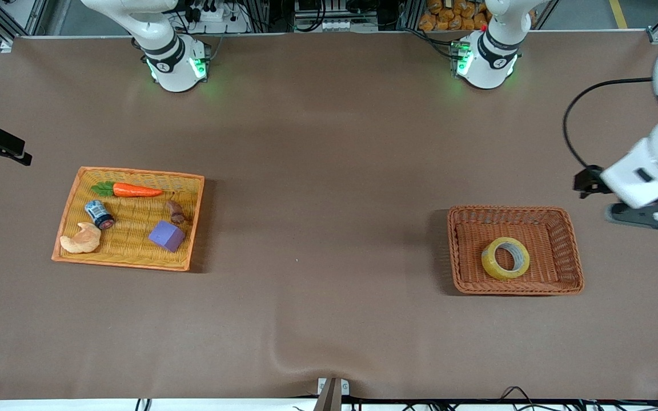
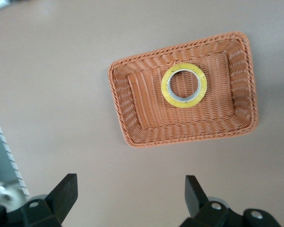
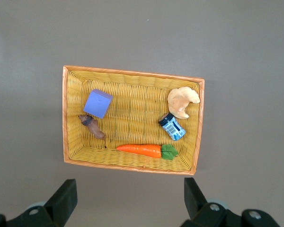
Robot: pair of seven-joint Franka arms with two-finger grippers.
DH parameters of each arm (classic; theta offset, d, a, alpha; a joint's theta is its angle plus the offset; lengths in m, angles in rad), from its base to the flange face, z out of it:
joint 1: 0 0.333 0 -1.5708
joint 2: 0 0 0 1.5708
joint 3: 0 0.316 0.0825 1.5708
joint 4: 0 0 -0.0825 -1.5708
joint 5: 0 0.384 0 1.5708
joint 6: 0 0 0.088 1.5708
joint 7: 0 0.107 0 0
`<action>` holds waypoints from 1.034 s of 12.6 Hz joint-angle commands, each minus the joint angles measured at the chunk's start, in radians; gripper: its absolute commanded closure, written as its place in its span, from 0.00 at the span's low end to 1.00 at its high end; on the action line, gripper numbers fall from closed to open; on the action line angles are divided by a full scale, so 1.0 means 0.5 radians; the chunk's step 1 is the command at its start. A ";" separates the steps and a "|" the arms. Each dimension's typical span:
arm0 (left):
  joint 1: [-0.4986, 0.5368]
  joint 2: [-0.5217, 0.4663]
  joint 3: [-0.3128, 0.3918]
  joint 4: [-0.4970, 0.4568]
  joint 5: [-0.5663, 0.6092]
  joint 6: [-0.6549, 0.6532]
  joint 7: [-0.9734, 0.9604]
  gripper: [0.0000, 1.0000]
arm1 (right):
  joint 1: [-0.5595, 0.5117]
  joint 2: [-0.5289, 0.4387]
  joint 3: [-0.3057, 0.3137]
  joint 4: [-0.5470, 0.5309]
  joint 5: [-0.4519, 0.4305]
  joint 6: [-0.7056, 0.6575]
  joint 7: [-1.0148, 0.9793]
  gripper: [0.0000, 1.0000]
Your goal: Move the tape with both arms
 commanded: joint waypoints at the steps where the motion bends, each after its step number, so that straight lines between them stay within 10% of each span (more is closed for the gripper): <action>1: 0.167 -0.022 -0.012 0.010 -0.172 -0.004 -0.033 0.00 | -0.041 0.013 0.027 0.034 0.008 -0.028 -0.030 0.00; 13: -0.034 0.036 0.205 -0.030 -0.341 -0.007 -0.085 0.00 | -0.041 0.013 0.027 0.034 0.008 -0.028 -0.030 0.00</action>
